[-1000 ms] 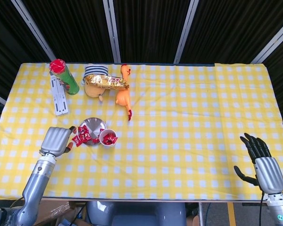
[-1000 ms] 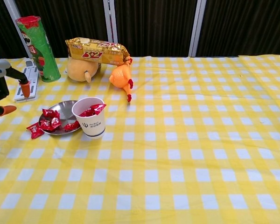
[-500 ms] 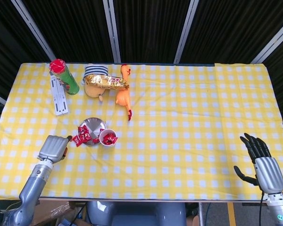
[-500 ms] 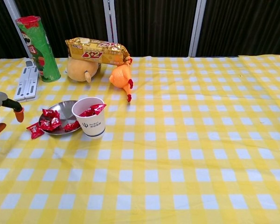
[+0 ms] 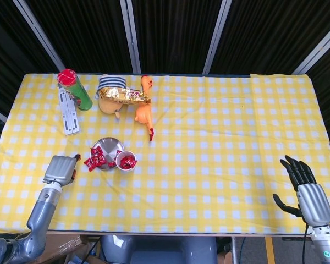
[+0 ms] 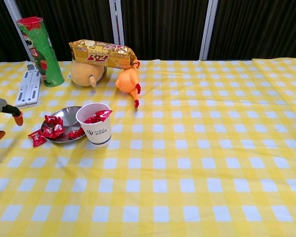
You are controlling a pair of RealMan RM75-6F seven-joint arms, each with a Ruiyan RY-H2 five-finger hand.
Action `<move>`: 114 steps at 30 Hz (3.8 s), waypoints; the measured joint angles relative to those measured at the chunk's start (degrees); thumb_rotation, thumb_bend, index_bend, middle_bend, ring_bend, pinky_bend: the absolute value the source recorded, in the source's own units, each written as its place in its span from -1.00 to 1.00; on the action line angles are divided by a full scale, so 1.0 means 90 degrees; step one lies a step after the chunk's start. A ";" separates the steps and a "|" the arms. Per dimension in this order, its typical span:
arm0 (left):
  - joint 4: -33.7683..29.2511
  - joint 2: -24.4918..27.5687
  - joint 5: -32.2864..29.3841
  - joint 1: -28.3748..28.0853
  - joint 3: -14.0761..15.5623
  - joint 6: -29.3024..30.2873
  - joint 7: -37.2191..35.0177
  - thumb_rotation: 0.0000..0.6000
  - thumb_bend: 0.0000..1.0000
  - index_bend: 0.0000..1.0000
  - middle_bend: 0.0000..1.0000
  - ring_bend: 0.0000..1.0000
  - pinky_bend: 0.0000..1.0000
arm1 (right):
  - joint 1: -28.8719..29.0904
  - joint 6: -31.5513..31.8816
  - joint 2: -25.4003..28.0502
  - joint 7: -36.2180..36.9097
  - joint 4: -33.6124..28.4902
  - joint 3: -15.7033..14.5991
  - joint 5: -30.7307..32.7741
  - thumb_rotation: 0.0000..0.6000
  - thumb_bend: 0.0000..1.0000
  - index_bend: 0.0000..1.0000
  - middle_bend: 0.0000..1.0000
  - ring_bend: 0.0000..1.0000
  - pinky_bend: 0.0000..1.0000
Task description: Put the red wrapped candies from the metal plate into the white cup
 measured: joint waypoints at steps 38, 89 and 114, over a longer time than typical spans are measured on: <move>0.0702 -0.0788 -0.0430 -0.0259 -0.0117 -0.0224 0.0078 1.00 0.17 -0.49 0.81 0.99 0.92 | -0.0021 0.0037 0.0007 -0.0004 -0.0001 -0.0016 -0.0039 1.00 -0.23 -1.00 -1.00 -1.00 -1.00; -0.0182 -0.0223 0.1762 0.0300 0.0389 0.0202 -0.0719 1.00 -0.61 -0.27 0.88 1.00 0.92 | -0.0023 0.0042 -0.0028 -0.0055 -0.0006 -0.0031 -0.0068 1.00 -0.23 -1.00 -1.00 -1.00 -1.00; 0.0729 -0.0757 0.2070 0.0251 0.0372 -0.0292 -0.0320 1.00 -0.43 -0.12 0.89 1.00 0.93 | -0.0026 0.0060 -0.0028 -0.0030 -0.0003 -0.0018 -0.0058 1.00 -0.23 -1.00 -1.00 -1.00 -1.00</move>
